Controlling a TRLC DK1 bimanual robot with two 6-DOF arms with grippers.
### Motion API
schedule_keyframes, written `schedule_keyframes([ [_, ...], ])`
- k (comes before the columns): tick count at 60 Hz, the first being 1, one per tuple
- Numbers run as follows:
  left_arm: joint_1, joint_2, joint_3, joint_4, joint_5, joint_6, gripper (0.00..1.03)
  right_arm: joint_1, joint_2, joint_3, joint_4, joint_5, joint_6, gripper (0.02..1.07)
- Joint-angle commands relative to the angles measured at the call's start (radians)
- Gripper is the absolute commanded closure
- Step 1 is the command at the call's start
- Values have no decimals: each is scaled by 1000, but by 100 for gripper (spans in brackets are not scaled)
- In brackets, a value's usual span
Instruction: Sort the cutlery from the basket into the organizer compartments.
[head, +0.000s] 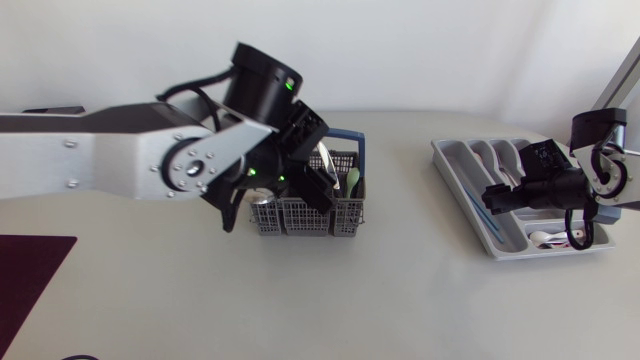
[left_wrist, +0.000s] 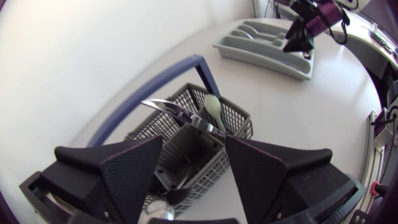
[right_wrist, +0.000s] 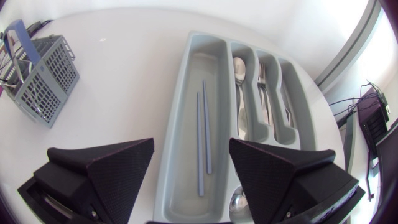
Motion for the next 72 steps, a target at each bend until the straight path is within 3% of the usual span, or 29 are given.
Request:
schedule_keyframes([
  [1,10,-107,-14,-33,-11,7,34,23,-65,-46,4,-14,-12,20],
  [9,22,-187,-14,-99,-39,75,34,51,-106,-72,-3,-14,-26,20],
  [20,64,-334,-83,-133,-37,305,34,120,-171,-119,-9,-63,-87,20],
  [30,193,-446,-241,-125,96,541,34,207,-223,-123,-55,-65,-98,20],
  [38,257,-492,-401,-42,164,719,33,335,-244,-109,-87,-20,-80,20],
  [46,262,-512,-577,154,164,862,33,443,-235,-90,-102,52,-46,20],
  [57,262,-496,-677,351,179,929,33,509,-203,-75,-104,101,-23,20],
  [72,260,-306,-698,573,198,949,34,551,-177,-52,-108,135,-1,20],
])
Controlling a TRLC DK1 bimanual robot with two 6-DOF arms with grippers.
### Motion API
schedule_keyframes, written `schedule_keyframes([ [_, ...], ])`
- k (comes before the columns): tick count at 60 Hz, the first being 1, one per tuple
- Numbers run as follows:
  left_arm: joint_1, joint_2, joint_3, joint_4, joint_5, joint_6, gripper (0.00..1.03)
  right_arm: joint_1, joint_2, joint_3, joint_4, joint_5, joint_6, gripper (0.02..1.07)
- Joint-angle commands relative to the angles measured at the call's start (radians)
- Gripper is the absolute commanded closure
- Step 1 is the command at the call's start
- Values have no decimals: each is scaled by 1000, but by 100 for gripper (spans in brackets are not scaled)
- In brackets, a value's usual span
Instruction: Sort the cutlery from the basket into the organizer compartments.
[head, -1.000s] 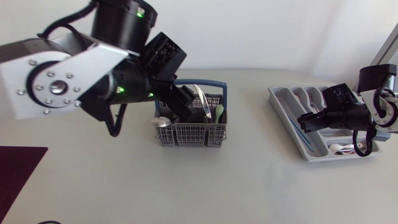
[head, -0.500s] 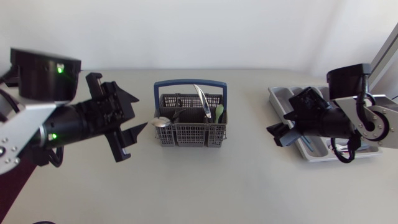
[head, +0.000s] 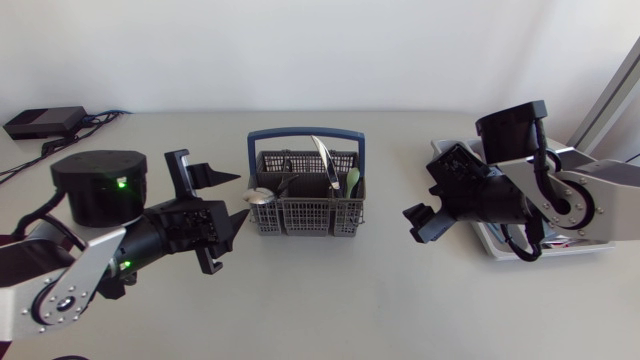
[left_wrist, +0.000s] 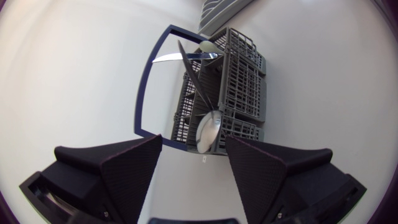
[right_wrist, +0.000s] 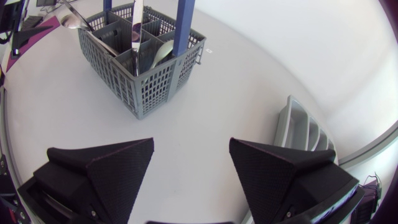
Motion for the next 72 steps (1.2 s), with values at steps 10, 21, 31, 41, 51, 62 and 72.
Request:
schedule_keyframes([
  [10,24,164,-10,100,34,46,35,11,27,24,-20,17,24,20],
  [21,11,215,8,154,42,56,46,8,42,21,-13,17,24,20],
  [31,-7,234,18,189,42,76,60,8,47,11,-2,17,24,20],
  [41,-13,287,16,281,42,115,63,5,48,0,1,15,20,20],
  [51,-10,337,33,330,41,170,66,1,47,-8,1,11,17,20],
  [62,-12,365,34,378,39,247,77,-4,47,-14,3,8,12,18],
  [72,-12,351,42,381,36,293,80,-5,50,-20,3,5,7,18],
])
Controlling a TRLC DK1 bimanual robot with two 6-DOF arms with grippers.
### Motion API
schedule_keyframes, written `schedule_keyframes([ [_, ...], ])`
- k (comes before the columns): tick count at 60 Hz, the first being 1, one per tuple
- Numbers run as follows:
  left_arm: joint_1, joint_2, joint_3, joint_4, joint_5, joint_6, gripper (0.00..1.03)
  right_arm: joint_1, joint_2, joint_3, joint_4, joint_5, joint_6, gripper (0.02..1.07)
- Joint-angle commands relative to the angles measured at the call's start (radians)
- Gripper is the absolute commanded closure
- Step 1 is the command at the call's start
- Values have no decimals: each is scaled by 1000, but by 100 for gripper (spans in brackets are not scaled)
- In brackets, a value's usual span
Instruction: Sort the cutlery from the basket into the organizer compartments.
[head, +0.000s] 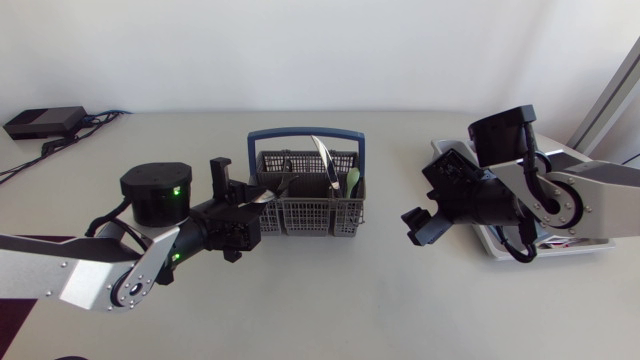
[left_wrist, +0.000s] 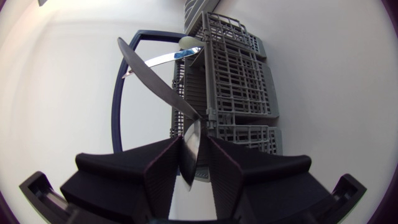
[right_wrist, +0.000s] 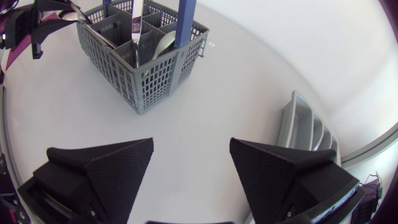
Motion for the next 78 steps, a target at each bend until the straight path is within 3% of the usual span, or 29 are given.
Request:
schedule_keyframes([
  [1,-8,4,22,4,3,59,81,-7,16,-23,5,-1,5,18],
  [13,-16,-11,23,-8,0,108,100,-14,16,-37,18,-4,0,18],
  [31,-36,-114,2,-48,-14,196,100,-24,16,-60,33,-7,-20,18],
  [39,-59,-202,17,-163,-14,239,100,-24,18,-69,45,-9,-20,18],
  [41,-65,-235,42,-246,-14,252,100,-23,16,-74,47,-10,-18,18],
  [51,-87,-300,123,-457,-14,318,100,-21,9,-101,59,-13,-18,18],
  [78,-183,-228,467,-910,-54,453,100,-27,-20,-178,85,-58,-38,18],
])
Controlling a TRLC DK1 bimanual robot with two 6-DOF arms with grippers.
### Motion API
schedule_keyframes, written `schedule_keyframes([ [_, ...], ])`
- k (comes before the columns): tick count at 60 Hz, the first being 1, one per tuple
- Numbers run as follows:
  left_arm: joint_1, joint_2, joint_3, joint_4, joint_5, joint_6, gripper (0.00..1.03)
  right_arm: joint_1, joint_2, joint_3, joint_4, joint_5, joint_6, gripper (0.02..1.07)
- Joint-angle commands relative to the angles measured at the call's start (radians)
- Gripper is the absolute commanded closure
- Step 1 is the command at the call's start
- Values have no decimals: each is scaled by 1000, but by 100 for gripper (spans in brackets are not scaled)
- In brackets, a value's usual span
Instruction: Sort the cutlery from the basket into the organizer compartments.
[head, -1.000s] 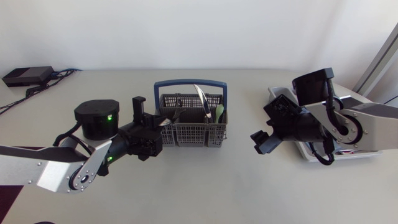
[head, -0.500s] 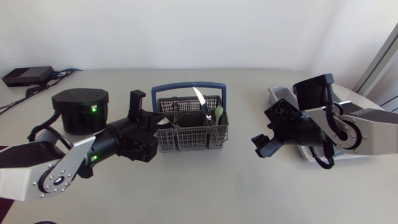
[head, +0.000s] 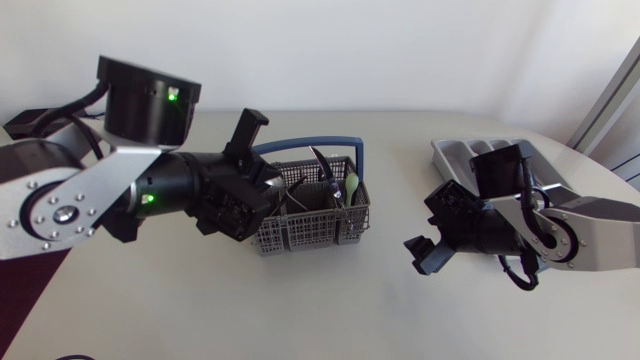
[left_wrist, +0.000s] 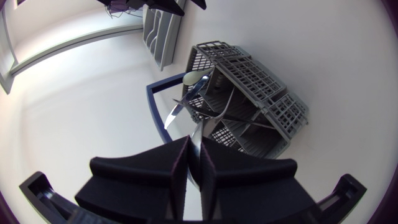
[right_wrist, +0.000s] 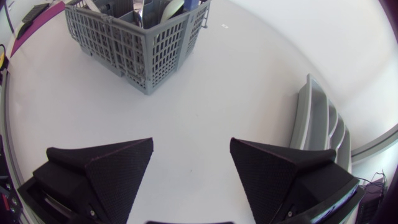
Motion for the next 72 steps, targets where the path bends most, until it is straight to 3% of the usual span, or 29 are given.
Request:
schedule_keyframes([
  [1,-39,34,90,-69,-3,63,100,-7,-14,-39,10,-15,-12,18],
  [6,-55,63,131,-111,-10,107,100,-8,-22,-51,20,-20,-17,18],
  [14,-85,138,262,-278,-36,119,100,-25,-32,-63,20,-43,-38,18],
  [21,-94,176,315,-341,-47,167,100,-40,-34,-71,20,-60,-55,18],
  [37,-157,294,546,-557,-93,153,100,-59,-37,-75,27,-95,-86,18],
  [46,-186,317,602,-623,-133,159,100,-59,-63,-72,26,-101,-95,18],
  [61,-214,365,745,-744,-182,133,100,-60,-175,-57,-7,-141,-81,18],
  [70,-231,442,920,-862,-214,34,100,-60,-290,-45,-30,-178,-42,18],
  [72,-240,485,1021,-931,-217,-29,100,-60,-331,-42,-39,-193,-42,18],
])
